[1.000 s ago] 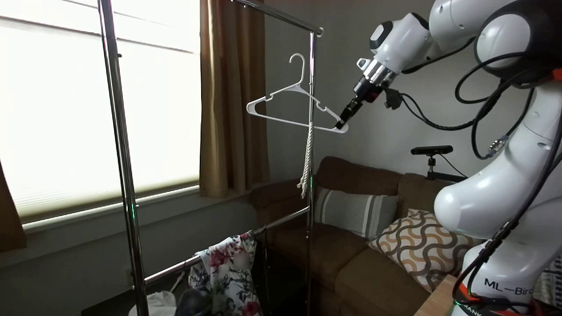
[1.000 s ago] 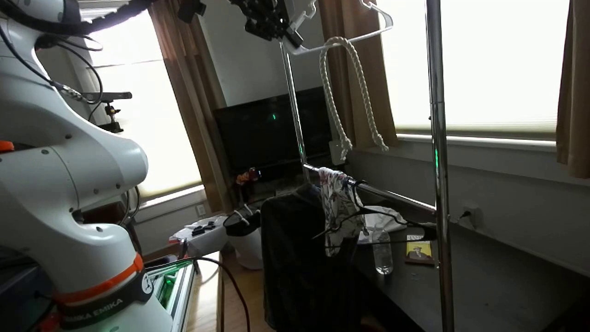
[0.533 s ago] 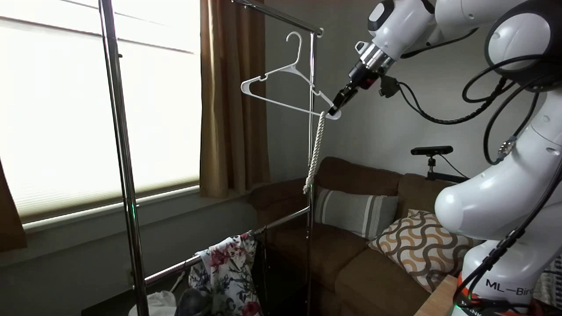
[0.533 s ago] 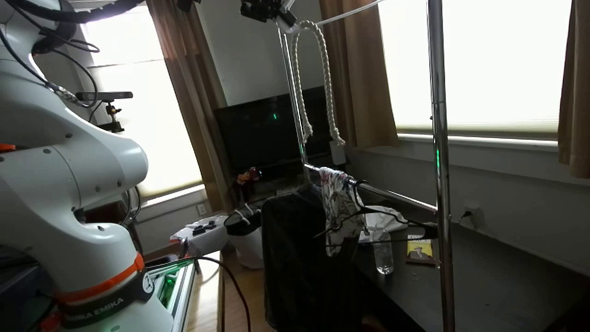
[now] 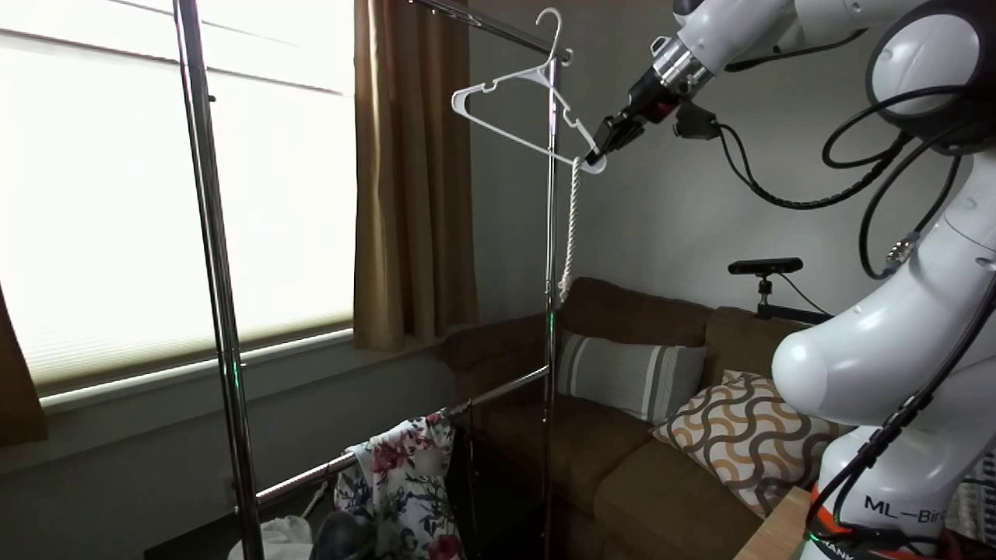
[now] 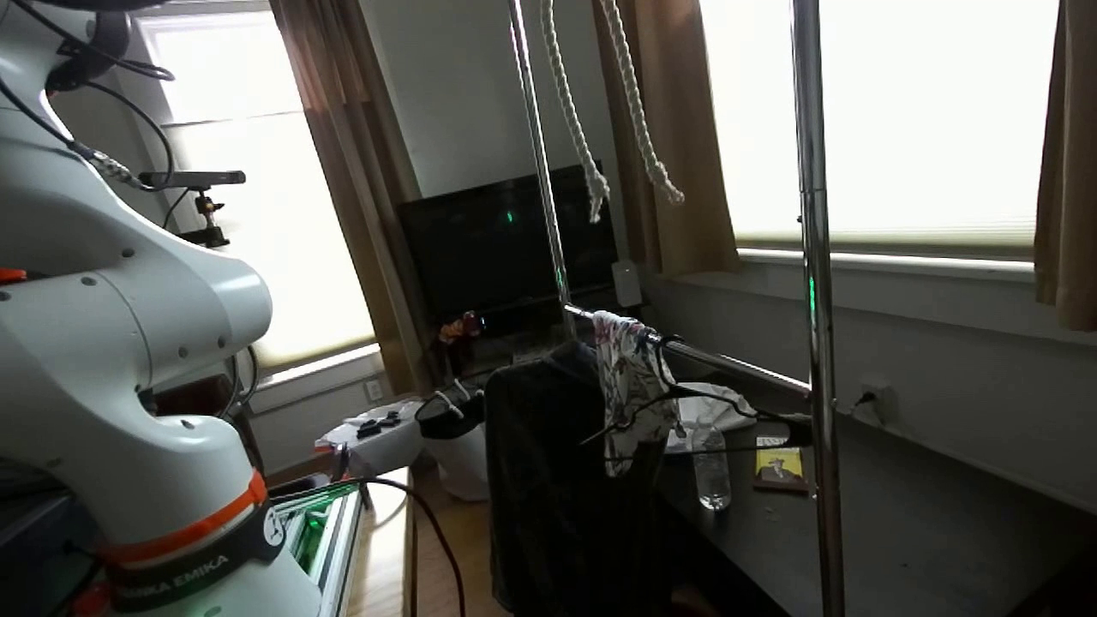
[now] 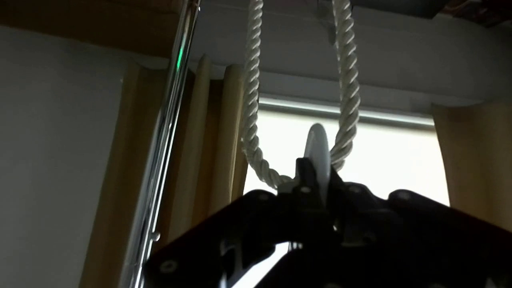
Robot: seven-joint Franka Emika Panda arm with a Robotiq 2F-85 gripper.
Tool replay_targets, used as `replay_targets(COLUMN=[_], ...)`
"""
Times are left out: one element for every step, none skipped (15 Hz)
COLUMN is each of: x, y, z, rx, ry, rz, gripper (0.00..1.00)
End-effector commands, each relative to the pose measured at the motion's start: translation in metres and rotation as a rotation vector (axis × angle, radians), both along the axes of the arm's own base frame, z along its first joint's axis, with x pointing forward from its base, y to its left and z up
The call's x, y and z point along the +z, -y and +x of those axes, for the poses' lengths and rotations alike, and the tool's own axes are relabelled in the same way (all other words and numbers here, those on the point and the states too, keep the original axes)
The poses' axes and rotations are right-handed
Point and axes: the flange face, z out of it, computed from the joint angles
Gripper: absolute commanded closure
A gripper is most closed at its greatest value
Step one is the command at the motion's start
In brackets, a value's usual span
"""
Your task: Move the white hanger to the upper rail
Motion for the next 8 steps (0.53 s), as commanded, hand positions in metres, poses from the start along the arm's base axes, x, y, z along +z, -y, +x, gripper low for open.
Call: replay_targets(x=[0.031,0.033,0.034,0.030,0.027,0.024,0.020,0.018], y=[-0.009,-0.014,-0.020,-0.028,-0.035,-0.042,-0.047,-0.050], z=[0.006,0.011,0.017,0.026,0.033,0.040,0.046,0.053], rx=[-0.062,-0.066,-0.068,-0.069,-0.070,-0.066,-0.064,-0.067], ry=[0.042,0.044,0.041,0.029,0.017,0.006,-0.004,-0.011], rz=[0.062,0.063,0.063,0.055,0.043,0.032,0.024,0.023], gripper=[0.98,0.98,0.98,0.98,0.98,0.98,0.98,0.98])
